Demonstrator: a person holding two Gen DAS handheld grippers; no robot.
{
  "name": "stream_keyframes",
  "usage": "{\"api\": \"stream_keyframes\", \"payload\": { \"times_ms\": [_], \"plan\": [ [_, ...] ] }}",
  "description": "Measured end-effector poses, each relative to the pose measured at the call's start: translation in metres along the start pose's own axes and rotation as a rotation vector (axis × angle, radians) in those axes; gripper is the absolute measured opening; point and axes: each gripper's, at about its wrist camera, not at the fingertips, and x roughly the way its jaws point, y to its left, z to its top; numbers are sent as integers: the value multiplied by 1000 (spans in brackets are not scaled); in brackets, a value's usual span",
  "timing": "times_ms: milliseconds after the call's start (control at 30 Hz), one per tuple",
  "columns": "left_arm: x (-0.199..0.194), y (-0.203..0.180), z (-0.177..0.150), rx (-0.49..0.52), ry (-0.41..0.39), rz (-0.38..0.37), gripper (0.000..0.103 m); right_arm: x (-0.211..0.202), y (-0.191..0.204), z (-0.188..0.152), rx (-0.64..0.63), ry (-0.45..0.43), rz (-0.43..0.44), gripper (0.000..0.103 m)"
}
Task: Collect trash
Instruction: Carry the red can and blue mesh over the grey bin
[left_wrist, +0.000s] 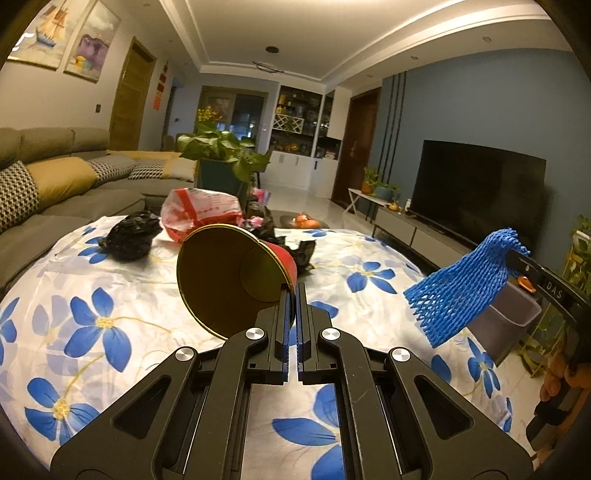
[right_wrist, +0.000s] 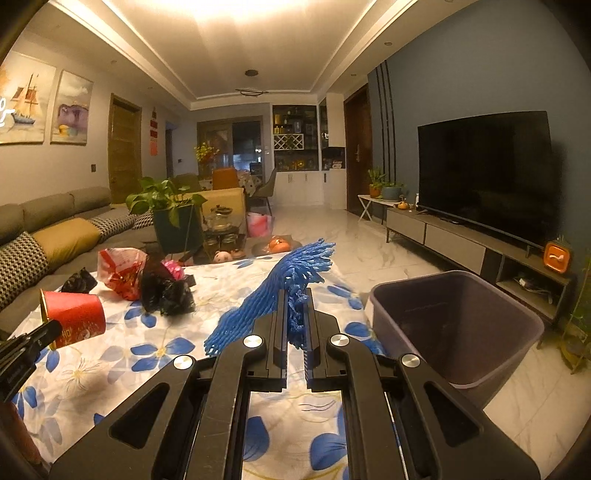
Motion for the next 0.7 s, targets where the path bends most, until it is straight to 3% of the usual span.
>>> {"api": "stream_keyframes", "payload": {
  "times_ms": [400,700],
  "plan": [
    [11,-32,1,54,14,-52,2,-8,-36,5,41,-28,-66,8],
    [25,-73,10,119,8,-131,2,-13,-74,11,75,-57,-159,8]
  ]
}}
